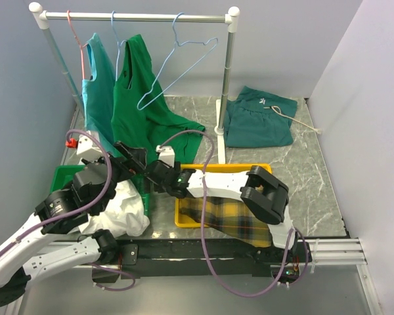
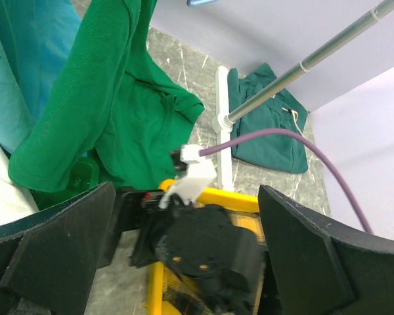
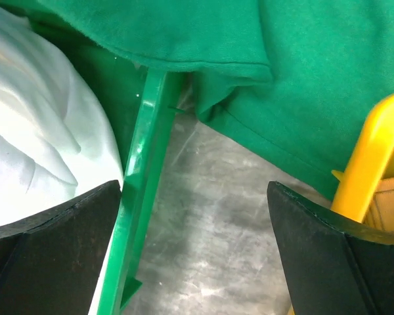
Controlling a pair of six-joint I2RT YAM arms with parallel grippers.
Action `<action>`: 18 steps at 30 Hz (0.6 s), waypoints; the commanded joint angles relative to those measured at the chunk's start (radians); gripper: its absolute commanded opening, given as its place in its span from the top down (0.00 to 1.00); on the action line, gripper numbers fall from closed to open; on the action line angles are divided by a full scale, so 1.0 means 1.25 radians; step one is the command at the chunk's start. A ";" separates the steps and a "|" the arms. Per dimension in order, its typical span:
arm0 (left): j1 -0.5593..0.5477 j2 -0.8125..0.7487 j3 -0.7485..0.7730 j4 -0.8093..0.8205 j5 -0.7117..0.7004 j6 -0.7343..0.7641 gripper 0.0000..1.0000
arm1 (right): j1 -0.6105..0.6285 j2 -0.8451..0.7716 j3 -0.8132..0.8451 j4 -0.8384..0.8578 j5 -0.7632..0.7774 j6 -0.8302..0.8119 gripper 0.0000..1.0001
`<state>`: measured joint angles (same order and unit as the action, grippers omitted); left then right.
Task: Place the t-shirt on the hanger
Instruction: Move the bin to the corner of the board.
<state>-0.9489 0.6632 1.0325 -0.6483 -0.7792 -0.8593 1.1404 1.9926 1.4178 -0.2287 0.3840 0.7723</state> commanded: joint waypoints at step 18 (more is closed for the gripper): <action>-0.003 0.018 -0.007 0.011 0.006 -0.019 0.04 | -0.102 -0.334 -0.462 0.102 -0.030 0.026 0.00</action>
<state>-0.9489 0.6724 1.0321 -0.6502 -0.7757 -0.8608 1.0489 1.6394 0.9360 -0.0406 0.3454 0.7925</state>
